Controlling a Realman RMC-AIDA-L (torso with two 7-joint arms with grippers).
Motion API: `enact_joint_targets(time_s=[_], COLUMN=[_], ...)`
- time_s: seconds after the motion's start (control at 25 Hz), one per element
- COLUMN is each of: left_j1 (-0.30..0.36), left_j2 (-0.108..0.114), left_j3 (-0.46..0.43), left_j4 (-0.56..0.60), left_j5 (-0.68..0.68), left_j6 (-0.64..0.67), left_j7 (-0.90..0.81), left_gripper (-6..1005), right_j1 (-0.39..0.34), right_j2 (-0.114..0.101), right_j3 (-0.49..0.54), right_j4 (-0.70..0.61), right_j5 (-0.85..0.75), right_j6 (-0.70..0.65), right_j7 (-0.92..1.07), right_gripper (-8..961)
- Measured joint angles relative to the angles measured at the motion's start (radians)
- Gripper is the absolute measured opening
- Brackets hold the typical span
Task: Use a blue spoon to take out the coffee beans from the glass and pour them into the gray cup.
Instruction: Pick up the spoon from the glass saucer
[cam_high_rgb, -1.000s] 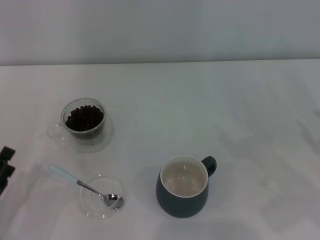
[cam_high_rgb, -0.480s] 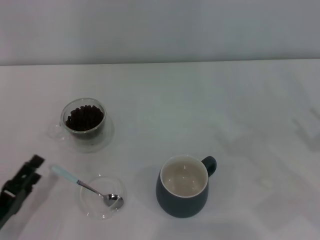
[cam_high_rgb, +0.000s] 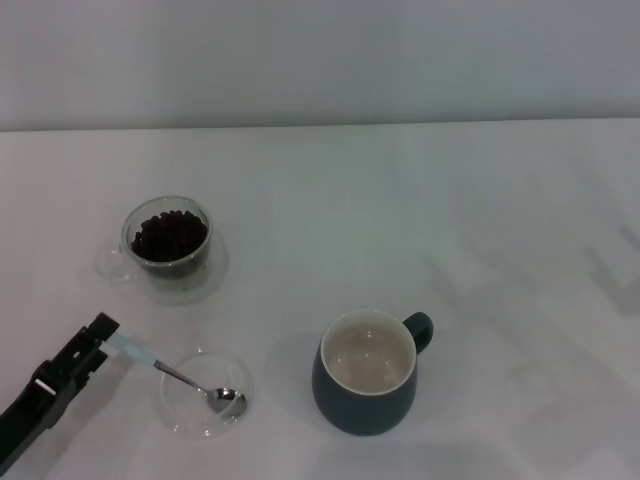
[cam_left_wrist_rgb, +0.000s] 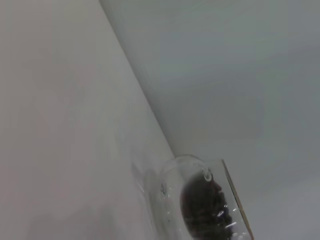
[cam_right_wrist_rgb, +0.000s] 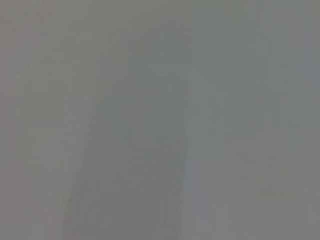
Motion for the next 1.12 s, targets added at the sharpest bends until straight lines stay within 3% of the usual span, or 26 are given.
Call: enact_joint_targets(time_s=[0.88,1.12], left_j1=[-0.047,-0.039], left_j2=[0.011,0.013], left_j3=[0.024,0.017], left_j4=[0.012,0.013], left_j5=[0.077,0.067], left_j6=[-0.021,-0.018], left_j7=[0.026,0.034], left_gripper=[816,756], right_j1=[-0.042,-0.056], right_j2=[0.029,0.032], right_j3=[-0.003,-0.001], right_j4=[0.003,0.003], right_j5=[-0.001,0.0], right_j6=[-0.02,-0.023], right_j7=[-0.001,-0.001], right_gripper=[609,609])
